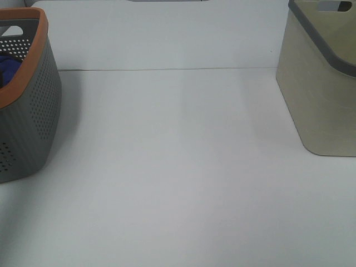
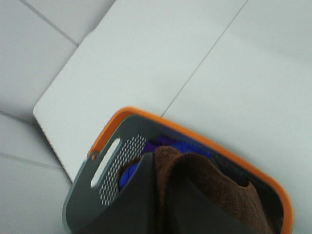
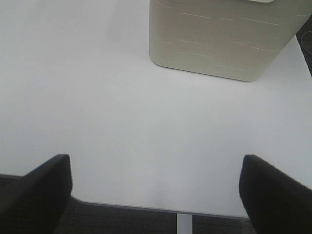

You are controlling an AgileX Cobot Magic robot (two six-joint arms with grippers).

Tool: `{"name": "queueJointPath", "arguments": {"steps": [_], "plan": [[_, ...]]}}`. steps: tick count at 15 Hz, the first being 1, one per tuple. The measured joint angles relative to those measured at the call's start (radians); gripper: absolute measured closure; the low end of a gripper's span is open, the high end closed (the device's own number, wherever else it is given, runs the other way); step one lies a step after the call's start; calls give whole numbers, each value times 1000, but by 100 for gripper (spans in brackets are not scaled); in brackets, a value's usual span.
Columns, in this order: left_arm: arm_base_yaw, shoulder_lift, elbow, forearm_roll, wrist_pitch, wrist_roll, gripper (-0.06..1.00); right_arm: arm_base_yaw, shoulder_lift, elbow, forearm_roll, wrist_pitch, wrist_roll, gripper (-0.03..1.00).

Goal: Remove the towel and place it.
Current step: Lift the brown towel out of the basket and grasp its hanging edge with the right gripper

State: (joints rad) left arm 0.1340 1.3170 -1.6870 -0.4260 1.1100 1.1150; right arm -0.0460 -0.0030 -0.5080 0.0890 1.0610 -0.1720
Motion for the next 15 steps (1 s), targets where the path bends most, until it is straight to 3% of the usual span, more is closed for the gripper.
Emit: {"name": "queueJointPath", "arguments": {"steps": [4,5,6,7,9,11,15], "plan": [[0,-22,-37,-364,1,271,94,0,0,0,2,0,0,6],[0,-22,-44,-405,1,301,94,0,0,0,2,0,0,6],[0,-22,-76,-529,0,415,94,0,0,0,8,-1,-1,6],[-2,-22,-81,-576,0,457,94,0,-1,-1,27,-11,-11,6],[-43,-14,-82,-620,0,501,94,0,4,-14,144,-73,-65,6],[-156,10,-82,-615,0,552,94,0,52,-16,290,-141,-169,6],[-370,70,-82,-527,-55,599,94,0,284,-19,679,-207,-574,6]]}}
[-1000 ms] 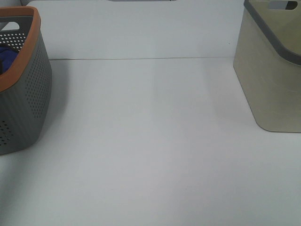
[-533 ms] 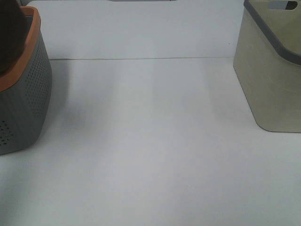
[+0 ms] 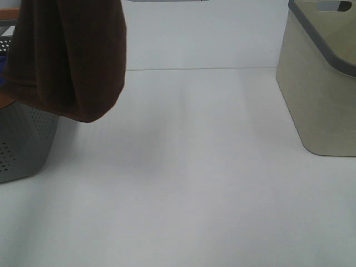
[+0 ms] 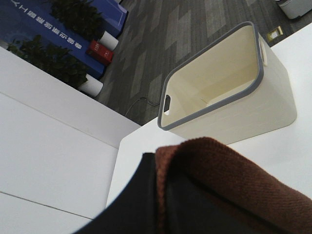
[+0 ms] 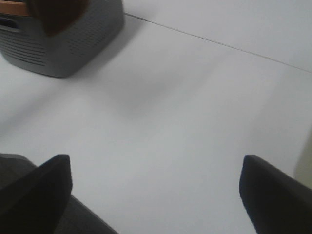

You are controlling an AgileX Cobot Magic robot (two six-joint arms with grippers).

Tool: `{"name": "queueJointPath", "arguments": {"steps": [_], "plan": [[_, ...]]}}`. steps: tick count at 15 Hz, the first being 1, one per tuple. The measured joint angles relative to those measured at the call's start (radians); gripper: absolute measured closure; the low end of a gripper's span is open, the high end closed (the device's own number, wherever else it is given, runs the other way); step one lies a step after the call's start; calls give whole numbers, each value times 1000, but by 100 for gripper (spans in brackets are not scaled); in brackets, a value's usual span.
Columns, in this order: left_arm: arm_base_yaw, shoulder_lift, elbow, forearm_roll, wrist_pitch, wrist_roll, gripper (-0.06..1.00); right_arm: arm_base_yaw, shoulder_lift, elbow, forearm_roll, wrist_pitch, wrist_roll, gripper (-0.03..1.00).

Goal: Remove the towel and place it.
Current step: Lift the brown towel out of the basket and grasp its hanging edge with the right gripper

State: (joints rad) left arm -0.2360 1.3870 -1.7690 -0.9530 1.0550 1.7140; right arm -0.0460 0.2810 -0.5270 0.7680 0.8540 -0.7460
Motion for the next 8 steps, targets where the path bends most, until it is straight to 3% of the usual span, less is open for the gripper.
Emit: {"name": "queueJointPath", "arguments": {"steps": [5,8], "plan": [[-203,156,0,74,-36,5,94,0,339,0,497,-18,-577,6],[-279,214,0,133,-37,6,94,0,476,0,664,-18,-792,6]]}}
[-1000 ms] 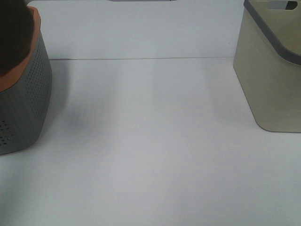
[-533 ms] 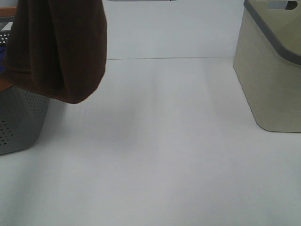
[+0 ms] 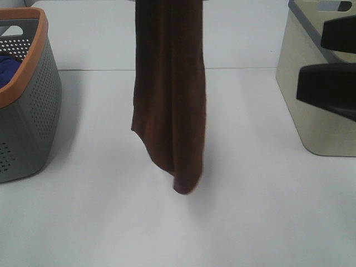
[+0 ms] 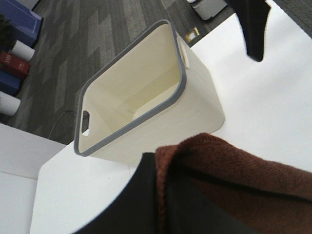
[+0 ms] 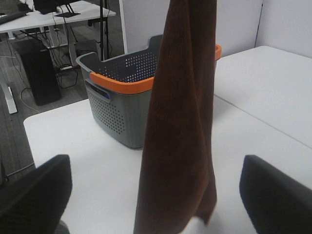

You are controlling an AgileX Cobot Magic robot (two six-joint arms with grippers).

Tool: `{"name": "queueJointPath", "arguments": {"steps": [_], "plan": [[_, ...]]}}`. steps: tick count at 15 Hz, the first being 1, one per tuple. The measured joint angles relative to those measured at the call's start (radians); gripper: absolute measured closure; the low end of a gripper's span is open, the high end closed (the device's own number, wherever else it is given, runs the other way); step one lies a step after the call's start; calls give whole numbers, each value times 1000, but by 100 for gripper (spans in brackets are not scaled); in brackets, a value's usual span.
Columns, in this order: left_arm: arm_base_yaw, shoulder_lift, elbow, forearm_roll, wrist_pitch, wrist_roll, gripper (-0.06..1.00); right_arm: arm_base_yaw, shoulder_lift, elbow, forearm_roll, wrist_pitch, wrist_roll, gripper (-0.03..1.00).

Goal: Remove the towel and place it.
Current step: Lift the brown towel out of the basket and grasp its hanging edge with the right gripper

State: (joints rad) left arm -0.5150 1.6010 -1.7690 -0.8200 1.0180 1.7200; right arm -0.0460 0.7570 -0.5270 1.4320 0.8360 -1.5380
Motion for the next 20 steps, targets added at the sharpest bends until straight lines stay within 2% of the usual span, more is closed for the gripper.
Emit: {"name": "queueJointPath", "arguments": {"steps": [3,5,9,13,18,20], "plan": [[-64,44,0,27,-4,0,94,0,93,0,89,3,-138,6],[-101,63,0,38,-27,1,94,0,146,-1,145,53,-222,6],[-164,89,0,101,-79,7,94,0,301,-1,185,202,-320,6],[-189,91,0,124,-101,7,94,0,458,-1,252,243,-406,6],[-189,91,0,126,-128,7,94,2,610,18,181,244,-411,6],[-189,91,0,126,-130,7,94,48,651,30,172,244,-412,6]]}}
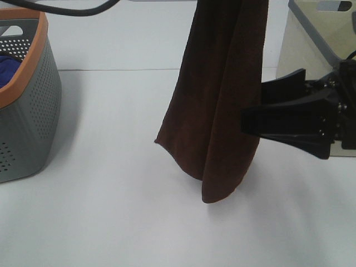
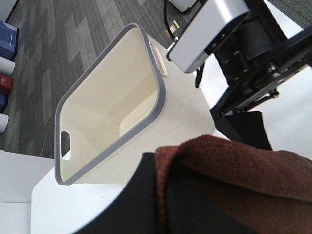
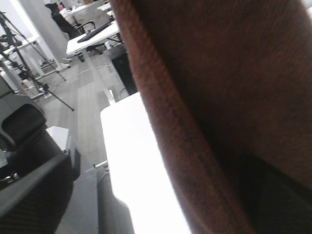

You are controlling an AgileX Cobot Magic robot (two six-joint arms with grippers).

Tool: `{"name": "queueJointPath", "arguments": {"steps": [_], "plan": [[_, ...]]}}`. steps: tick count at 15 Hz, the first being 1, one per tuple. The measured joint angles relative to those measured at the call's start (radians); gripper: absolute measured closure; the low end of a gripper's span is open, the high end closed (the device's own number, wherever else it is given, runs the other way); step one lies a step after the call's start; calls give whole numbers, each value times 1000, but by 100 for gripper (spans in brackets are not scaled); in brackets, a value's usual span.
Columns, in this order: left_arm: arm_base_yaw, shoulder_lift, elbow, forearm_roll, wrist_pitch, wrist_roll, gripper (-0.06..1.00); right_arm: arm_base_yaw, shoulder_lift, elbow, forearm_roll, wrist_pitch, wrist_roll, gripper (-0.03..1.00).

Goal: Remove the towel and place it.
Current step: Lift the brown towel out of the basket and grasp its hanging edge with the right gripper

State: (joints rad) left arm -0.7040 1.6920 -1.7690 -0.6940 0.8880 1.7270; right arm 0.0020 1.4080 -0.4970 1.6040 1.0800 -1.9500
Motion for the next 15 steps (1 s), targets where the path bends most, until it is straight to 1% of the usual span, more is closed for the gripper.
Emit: {"name": "queueJointPath", "arguments": {"steps": [3,4,5,6,7,8,9,12,15], "plan": [[0,1,0,2,-1,0,94,165,59,0,-9,-7,-20,7],[0,1,0,5,-1,0,94,213,79,0,-9,-48,-27,7],[0,1,0,5,-1,0,94,255,103,0,-6,-109,-30,7],[0,1,0,6,-1,0,94,286,134,-1,14,-150,-52,7],[0,1,0,6,-1,0,94,299,151,-1,34,-164,-72,8],[0,1,0,7,-2,0,94,320,199,-2,98,-174,-134,8],[0,1,0,7,-2,0,94,323,226,-2,115,-174,-153,8],[0,1,0,9,-2,0,94,323,276,-2,121,-182,-159,9],[0,1,0,13,-4,0,94,323,281,-2,121,-267,-140,9]]}}
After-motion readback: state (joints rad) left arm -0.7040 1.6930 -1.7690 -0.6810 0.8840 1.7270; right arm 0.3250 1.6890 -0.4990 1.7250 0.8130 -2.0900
